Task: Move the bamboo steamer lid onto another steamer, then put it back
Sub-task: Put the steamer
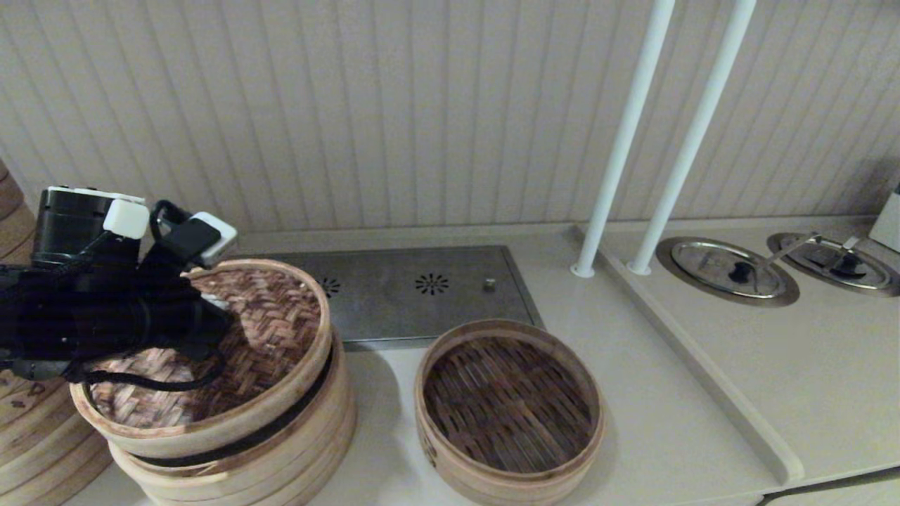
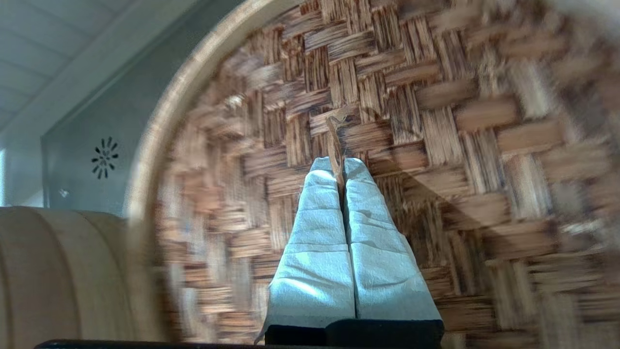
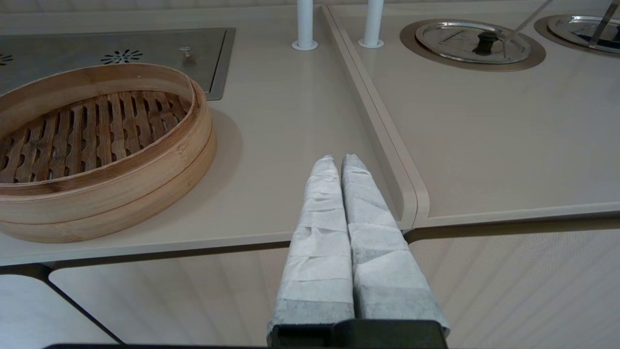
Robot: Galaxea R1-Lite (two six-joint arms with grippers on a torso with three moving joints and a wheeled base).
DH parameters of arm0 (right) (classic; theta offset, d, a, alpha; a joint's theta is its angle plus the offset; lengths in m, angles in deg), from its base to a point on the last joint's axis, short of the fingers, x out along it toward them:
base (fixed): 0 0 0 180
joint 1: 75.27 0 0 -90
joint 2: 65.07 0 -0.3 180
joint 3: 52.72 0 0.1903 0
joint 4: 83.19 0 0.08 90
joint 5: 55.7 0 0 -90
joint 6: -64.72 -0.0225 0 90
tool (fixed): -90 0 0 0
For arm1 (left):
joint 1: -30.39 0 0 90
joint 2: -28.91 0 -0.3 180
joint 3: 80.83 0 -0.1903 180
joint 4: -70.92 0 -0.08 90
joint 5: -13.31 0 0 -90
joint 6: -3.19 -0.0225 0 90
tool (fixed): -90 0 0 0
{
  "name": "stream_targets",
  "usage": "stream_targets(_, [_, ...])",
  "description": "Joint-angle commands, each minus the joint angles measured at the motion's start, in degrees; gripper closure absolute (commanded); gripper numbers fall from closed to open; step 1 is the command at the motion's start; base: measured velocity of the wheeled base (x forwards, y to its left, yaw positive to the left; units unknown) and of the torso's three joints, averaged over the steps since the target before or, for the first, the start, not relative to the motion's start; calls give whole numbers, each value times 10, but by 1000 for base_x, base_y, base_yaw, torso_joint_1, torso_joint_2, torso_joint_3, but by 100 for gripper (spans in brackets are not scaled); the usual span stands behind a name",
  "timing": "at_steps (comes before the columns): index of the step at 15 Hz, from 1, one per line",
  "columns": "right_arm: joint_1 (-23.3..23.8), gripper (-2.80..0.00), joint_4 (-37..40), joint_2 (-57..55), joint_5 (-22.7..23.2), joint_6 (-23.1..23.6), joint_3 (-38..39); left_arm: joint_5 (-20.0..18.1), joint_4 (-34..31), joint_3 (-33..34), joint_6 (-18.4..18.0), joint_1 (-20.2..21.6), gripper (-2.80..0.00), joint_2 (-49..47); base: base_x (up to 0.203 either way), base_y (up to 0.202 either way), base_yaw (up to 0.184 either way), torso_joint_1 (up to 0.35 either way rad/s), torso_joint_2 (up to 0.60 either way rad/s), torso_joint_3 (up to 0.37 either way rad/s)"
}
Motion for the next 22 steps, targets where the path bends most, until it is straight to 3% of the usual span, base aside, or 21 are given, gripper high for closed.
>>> stream_targets(1, [0, 0, 0, 0, 0, 0, 2, -1, -1, 4, -1, 0, 0, -4, 0, 0, 0, 0, 0, 0])
stream_targets(13, [0, 0, 0, 0, 0, 0, 2, -20, 0, 31, 3, -1, 0, 0, 0, 0, 0, 0, 0, 0])
stream_targets(22, [0, 0, 0, 0, 0, -1, 2, -18, -7, 6, 1, -5, 0, 15, 0, 0, 0, 0, 0, 0])
